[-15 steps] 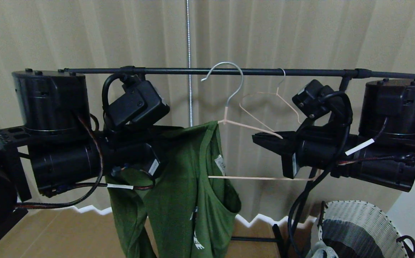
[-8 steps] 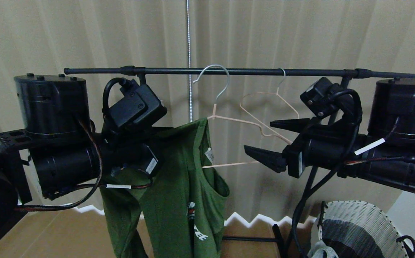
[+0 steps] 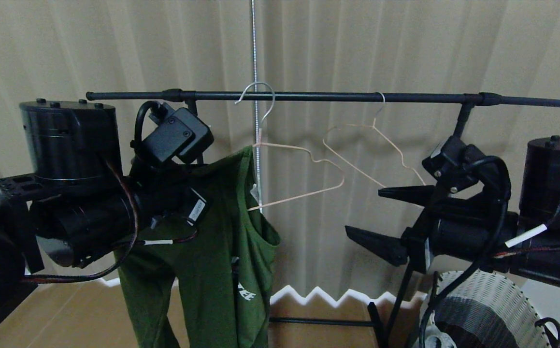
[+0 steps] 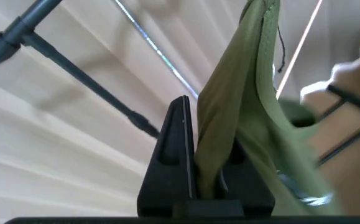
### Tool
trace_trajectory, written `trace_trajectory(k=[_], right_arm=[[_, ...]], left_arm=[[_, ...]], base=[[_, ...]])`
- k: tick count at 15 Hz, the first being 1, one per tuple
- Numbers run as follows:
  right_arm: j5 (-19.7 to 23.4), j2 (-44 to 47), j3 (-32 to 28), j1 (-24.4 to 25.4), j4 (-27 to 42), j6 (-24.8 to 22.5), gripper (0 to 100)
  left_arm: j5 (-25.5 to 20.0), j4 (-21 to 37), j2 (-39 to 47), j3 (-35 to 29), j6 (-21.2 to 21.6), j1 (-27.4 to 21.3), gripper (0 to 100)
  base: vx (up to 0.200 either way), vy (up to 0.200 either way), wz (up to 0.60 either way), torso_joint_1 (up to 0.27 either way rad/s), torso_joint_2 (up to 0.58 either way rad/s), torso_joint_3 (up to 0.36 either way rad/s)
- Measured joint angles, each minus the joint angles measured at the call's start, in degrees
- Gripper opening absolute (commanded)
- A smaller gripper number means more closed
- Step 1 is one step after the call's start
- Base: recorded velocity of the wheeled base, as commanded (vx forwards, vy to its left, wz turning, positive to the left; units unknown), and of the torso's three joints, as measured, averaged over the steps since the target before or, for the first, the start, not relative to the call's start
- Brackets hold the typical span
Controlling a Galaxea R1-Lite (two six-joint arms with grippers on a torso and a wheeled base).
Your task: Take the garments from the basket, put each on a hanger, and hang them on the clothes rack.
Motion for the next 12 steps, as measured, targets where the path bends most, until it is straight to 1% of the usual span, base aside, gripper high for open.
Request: trace_trajectory(k=[1, 2, 3, 5, 7, 9, 12], right_arm=[[0.04, -0.13, 0.76, 0.00, -0.17, 0.06, 100], [0.20, 0.00, 2.07, 0.17, -0.12, 0.20, 100], [0.23, 0.46, 2.68, 0.41, -0.30, 0.26, 100], [0.26, 2.32, 3.04, 0.91, -3.62, 0.50, 100], [0.22, 5.62, 3.04, 1.29, -8.72, 0.99, 100], [0.17, 9.31, 2.54, 1.51, -12.00, 1.60, 100], [0.11, 15.25, 0.20, 1.88, -17.14, 3.56, 100]], left_arm=[[-0.09, -0.10, -0.04, -0.05, -0.99, -0.23, 0], [-0.22, -1.28, -0.17, -0.22, -3.07, -0.65, 0], [-0.29, -2.67, -0.30, -0.40, -3.71, -1.06, 0], [-0.96, -5.61, -0.72, -0.40, -3.75, -1.39, 0], [-3.17, -5.88, -1.52, -0.29, -3.56, -1.90, 0], [-3.61, -5.94, -2.05, -0.13, -3.51, -2.55, 0], [-3.85, -6.02, -2.82, -0.11, -3.56, -4.50, 0]], base=[[0.000, 0.000, 0.00, 0.000, 0.00, 0.000], [0.000, 0.000, 0.00, 0.000, 0.00, 0.000], [0.000, 0.000, 0.00, 0.000, 0.00, 0.000], [0.000, 0.000, 0.00, 0.000, 0.00, 0.000], [0.000, 0.000, 0.00, 0.000, 0.00, 0.000], [0.000, 0.000, 0.00, 0.000, 0.00, 0.000], [0.000, 0.000, 0.00, 0.000, 0.00, 0.000]])
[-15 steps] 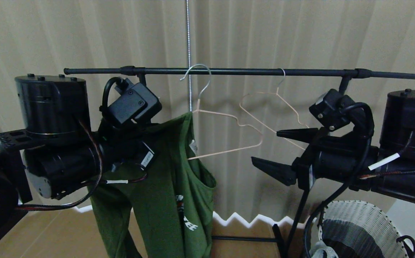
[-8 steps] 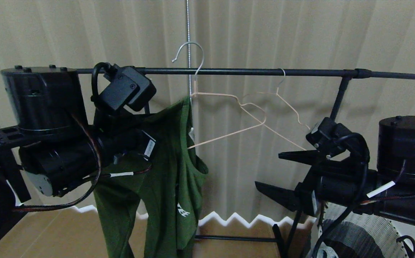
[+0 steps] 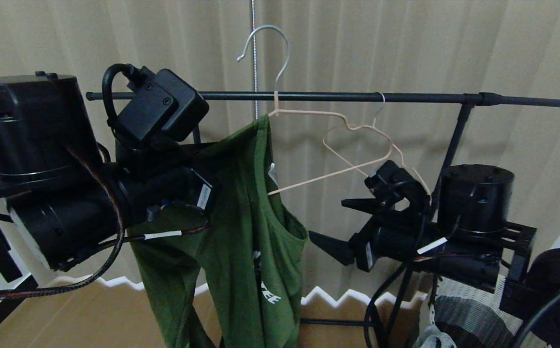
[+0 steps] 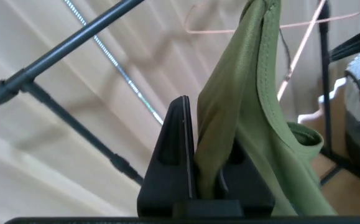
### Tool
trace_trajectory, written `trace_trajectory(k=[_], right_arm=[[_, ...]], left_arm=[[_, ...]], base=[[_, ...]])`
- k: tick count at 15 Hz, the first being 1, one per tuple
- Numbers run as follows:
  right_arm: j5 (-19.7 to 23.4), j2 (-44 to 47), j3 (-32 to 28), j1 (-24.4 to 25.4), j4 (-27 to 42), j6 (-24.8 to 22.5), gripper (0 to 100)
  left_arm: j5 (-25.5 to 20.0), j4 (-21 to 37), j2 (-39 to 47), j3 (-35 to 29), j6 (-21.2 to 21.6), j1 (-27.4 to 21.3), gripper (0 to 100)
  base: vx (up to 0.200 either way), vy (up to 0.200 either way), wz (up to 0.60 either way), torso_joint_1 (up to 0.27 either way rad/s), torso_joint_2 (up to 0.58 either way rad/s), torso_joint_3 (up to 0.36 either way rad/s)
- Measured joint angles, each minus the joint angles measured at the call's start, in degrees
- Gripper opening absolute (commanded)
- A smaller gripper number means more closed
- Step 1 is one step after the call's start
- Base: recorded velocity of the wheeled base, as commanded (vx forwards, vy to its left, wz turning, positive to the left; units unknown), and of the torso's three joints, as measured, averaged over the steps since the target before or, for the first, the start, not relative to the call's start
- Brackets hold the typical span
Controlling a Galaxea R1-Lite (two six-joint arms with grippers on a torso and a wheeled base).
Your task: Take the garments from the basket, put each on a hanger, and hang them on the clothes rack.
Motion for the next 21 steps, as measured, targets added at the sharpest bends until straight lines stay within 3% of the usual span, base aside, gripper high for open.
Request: trace_trajectory(k=[4, 8, 13, 21], right_arm=[[-0.44, 5.56, -2.21, 0.16, -4.88, 0.15, 100], [-3.85, 9.28, -2.34, 0.13, -6.38, 0.12, 100], [-7.22, 9.17, 1.00, -1.33, -6.44, -0.05, 100], [-7.28, 4.95, 1.13, -15.58, -5.62, -2.32, 100]], left_arm=[[-0.68, -0.02, -1.07, 0.22, -0.09, -1.55, 0], [-0.63, 0.01, -1.65, 0.69, -0.15, -2.12, 0], [-0.50, -0.02, -2.04, 1.88, -0.09, -0.69, 0], [-0.33, 0.11, -4.35, 7.06, 0.07, -0.28, 0]], base=[[0.000, 0.000, 0.00, 0.000, 0.00, 0.000], [0.000, 0.000, 0.00, 0.000, 0.00, 0.000], [0.000, 0.000, 0.00, 0.000, 0.00, 0.000], [0.000, 0.000, 0.00, 0.000, 0.00, 0.000]])
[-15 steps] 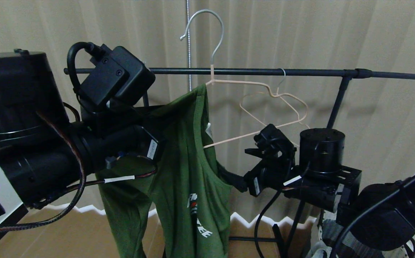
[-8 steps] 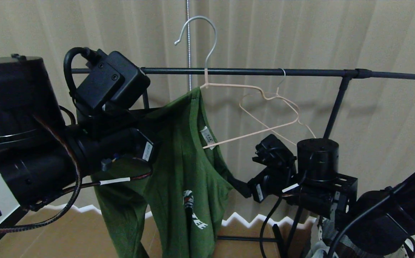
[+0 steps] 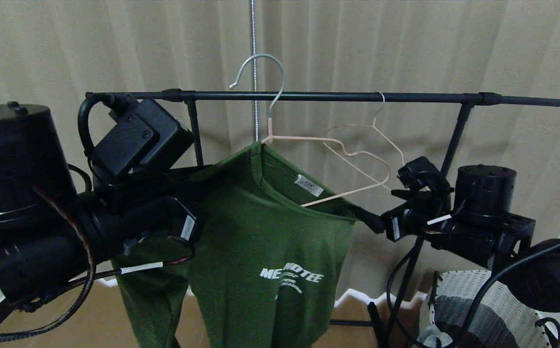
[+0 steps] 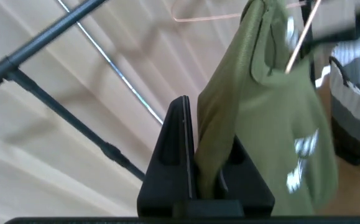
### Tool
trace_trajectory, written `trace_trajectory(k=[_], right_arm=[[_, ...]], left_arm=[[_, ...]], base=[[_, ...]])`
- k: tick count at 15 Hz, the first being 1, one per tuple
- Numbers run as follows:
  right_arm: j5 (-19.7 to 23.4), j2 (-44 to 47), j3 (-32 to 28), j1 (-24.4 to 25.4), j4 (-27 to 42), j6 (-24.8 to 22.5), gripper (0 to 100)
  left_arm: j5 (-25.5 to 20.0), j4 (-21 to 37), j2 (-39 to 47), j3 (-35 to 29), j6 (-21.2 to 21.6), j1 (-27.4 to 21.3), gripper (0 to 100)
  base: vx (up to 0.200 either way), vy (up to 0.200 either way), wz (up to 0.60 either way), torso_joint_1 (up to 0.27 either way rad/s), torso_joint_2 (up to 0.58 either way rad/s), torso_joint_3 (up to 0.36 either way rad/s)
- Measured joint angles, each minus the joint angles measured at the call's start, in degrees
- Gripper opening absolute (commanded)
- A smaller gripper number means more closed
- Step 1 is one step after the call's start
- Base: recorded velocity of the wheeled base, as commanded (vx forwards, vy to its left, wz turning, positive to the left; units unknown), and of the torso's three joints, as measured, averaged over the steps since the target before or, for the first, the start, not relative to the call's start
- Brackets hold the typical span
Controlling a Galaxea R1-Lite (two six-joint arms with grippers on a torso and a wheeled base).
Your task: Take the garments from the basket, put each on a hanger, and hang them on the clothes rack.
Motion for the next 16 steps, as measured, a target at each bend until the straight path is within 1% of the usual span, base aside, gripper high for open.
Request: trace_trajectory(k=[2, 3, 4, 5, 9, 12, 16], right_arm=[[0.06, -0.46, -2.34, -2.47, -0.02, 0.00, 100], [0.09, -0.68, -3.39, -3.05, -0.02, 0.00, 100], [0.13, -1.04, -4.27, -3.30, 0.00, -0.01, 100], [0.17, -1.37, -4.79, -3.36, 0.01, 0.00, 100], [0.28, -3.16, -5.77, -3.44, 0.00, 0.00, 100], [0.61, -5.71, -3.94, -1.84, 0.00, 0.05, 100], [0.66, -9.39, 0.52, 3.36, -0.32, 0.05, 100]], left_arm=[[0.49, 0.22, -0.24, 1.99, 0.48, 0.41, 0], [0.88, 0.11, -0.26, 3.10, 1.54, 0.76, 0], [1.94, 0.28, -0.24, 4.63, 3.16, 1.22, 0], [2.82, 0.23, -0.20, 5.63, 3.62, 1.74, 0], [3.22, 0.33, 0.35, 6.81, 3.78, 3.56, 0], [4.05, 0.09, 1.35, 6.21, 2.47, 4.67, 0], [4.05, 0.04, 1.51, 5.52, 0.52, 4.85, 0]], base=[[0.000, 0.000, 0.00, 0.000, 0.00, 0.000], [0.000, 0.000, 0.00, 0.000, 0.00, 0.000], [0.000, 0.000, 0.00, 0.000, 0.00, 0.000], [0.000, 0.000, 0.00, 0.000, 0.00, 0.000], [0.000, 0.000, 0.00, 0.000, 0.00, 0.000], [0.000, 0.000, 0.00, 0.000, 0.00, 0.000], [0.000, 0.000, 0.00, 0.000, 0.00, 0.000]])
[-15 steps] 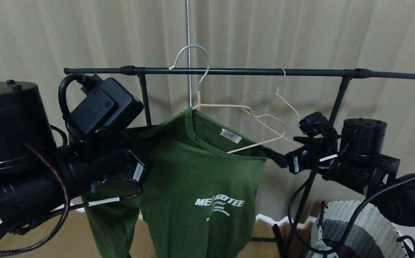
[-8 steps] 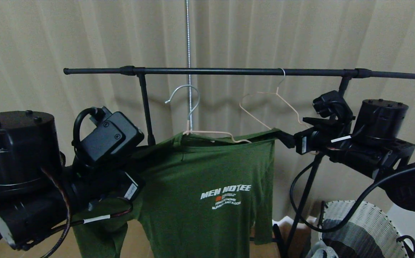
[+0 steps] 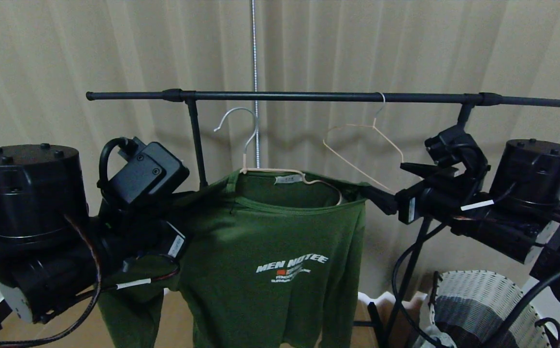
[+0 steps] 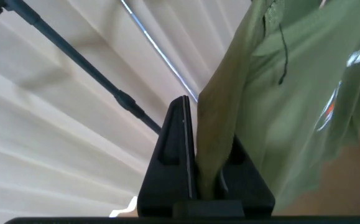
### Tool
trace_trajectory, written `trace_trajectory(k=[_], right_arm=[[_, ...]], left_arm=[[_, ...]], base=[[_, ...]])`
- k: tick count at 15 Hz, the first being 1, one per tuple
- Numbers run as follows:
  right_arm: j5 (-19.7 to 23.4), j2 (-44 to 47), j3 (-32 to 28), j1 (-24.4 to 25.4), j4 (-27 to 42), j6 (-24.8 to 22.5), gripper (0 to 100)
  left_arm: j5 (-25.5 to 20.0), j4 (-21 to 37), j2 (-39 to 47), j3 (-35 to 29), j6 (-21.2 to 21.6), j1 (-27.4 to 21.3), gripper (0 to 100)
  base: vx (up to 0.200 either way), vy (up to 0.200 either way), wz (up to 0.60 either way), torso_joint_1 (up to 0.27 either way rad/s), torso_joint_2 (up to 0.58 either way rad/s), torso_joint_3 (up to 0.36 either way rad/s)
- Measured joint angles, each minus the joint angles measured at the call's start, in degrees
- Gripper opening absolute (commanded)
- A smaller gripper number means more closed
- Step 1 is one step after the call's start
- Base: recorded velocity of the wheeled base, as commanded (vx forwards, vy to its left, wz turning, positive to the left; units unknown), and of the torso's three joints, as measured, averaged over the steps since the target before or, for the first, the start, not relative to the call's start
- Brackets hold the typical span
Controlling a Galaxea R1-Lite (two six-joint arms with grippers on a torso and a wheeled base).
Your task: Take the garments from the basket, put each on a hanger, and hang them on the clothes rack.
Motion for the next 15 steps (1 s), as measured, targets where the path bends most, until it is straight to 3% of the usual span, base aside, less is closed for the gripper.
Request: trace_trajectory(k=[7, 15], right_arm=[[-0.11, -4.28, 5.57, 6.01, -0.22, -0.40, 100], [-0.18, -5.16, 3.80, 7.45, 0.16, -3.52, 100]], left_arm=[[-0.30, -0.02, 0.46, -0.94, -2.88, 0.02, 0], [-0.50, -2.36, 1.07, -0.56, -4.90, -2.01, 0]], base=[[0.000, 0.000, 0.00, 0.000, 0.00, 0.000], [0.000, 0.000, 0.00, 0.000, 0.00, 0.000]])
